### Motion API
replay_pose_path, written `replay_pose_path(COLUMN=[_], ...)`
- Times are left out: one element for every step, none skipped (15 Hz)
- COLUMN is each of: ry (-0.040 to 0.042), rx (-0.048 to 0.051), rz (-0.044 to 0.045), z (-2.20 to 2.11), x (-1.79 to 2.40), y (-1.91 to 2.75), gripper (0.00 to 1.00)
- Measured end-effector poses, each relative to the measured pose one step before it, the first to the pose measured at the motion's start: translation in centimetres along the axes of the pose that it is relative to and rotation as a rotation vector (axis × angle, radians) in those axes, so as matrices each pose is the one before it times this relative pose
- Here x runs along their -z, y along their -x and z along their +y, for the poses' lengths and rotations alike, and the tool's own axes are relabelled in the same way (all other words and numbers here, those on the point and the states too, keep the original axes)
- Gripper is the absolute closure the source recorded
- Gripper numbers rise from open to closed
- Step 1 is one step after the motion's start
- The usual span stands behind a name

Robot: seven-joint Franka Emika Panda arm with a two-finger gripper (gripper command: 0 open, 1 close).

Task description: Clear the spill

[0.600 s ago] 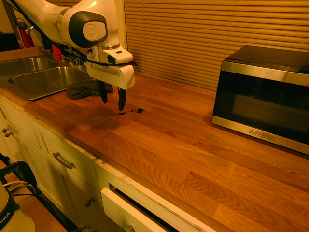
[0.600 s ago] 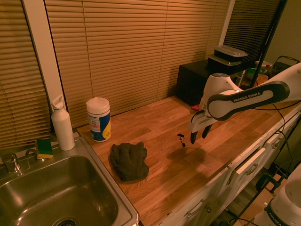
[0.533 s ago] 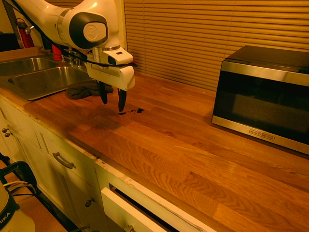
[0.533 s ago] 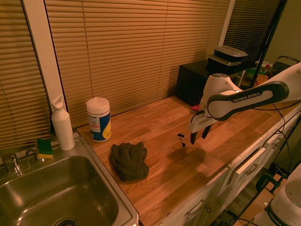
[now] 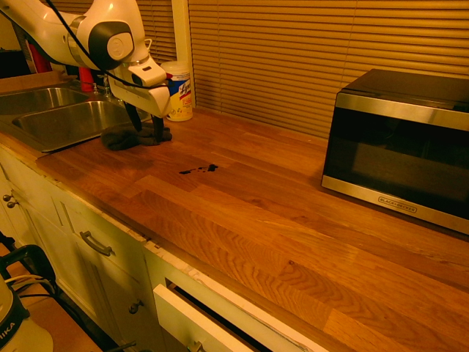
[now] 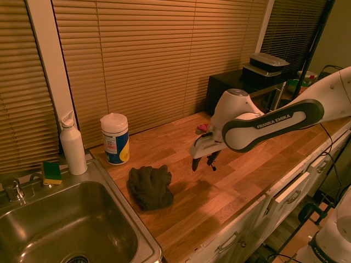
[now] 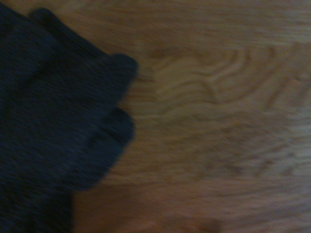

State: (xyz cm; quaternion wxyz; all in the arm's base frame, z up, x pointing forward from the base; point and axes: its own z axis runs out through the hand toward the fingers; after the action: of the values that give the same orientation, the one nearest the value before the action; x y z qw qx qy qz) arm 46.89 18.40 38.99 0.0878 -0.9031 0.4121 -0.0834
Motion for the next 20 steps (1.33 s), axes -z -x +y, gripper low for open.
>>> replay_pose_path(ry=[-0.0032, 0.00473, 0.00956, 0.00484, 0.00346, -0.0026, 0.00097, 0.00862, 0.00971, 0.0053, 0.00556, 0.00244, 0.0027, 0.00223, 0.00117, 0.00075, 0.0033, 0.00474, 0.00498, 0.00448], rx=[-0.01291, -0.01887, -0.02245, -0.00951, -0.0036, 0.00393, 0.00022, -0.00217, -0.00148, -0.00148, -0.00164, -0.00522, -0.00443, 0.00009, 0.00184, 0.00314, 0.00491, 0.00616, 0.00733, 0.00764], rz=[0.01299, 0.01409, 0.00968, 0.00723, 0.00489, 0.00415, 0.00786, 0.00429, 0.00274, 0.00165, 0.00107, -0.00375, -0.00968, -0.0099, -0.00731, -0.00493, -0.00495, -0.00398, -0.00631, -0.00418], z=[-2.371, -1.738, -1.673, -1.502, -1.512, -1.272, -1.014, -0.815, -0.448, -0.289, -0.122, -0.023, 0.006, 0.016, 0.011, 0.013, 0.042, 0.068, 0.082, 0.081], x=[-0.471, -0.887, -1.289, -1.21, -1.405, -0.926, -0.757, -0.375, -0.153, -0.067, -0.039, -0.019, -0.02, -0.028, -0.016, 0.014, -0.015, -0.041, 0.014, -0.007], y=[1.338, 0.957, 1.186, 1.374, 1.679, 1.348, 0.822, 0.327, -0.003, -0.003, -0.009, -0.091, -0.164, -0.213, -0.162, -0.185, -0.205, -0.276, -0.339, -0.334], gripper=[0.0, 0.0, 0.0, 0.0, 0.0, 0.0, 1.0, 1.0, 1.0, 1.0, 1.0, 1.0, 1.0, 1.0, 1.0, 1.0, 1.0, 1.0, 1.0, 1.0])
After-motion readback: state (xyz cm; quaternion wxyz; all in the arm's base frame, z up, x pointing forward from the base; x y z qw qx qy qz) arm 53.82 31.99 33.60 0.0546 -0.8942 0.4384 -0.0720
